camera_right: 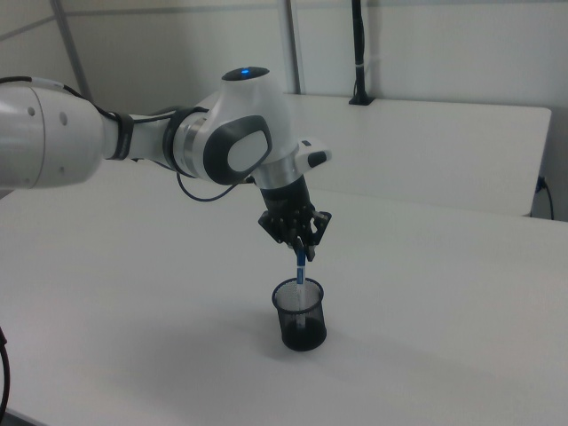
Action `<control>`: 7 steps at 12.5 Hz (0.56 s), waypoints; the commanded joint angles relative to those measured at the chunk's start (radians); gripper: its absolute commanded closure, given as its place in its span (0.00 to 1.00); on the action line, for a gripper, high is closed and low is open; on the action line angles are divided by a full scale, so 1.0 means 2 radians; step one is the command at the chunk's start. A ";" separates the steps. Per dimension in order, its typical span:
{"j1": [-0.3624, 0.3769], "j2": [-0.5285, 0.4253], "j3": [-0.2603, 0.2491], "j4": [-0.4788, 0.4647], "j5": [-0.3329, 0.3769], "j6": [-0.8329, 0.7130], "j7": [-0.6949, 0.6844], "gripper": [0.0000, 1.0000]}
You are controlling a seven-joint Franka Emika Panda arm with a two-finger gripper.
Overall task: Remove the marker
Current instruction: 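Close the gripper on the blue-capped marker and lift it out of the cup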
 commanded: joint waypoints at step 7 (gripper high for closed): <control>0.009 -0.084 0.001 0.054 0.085 -0.133 0.011 1.00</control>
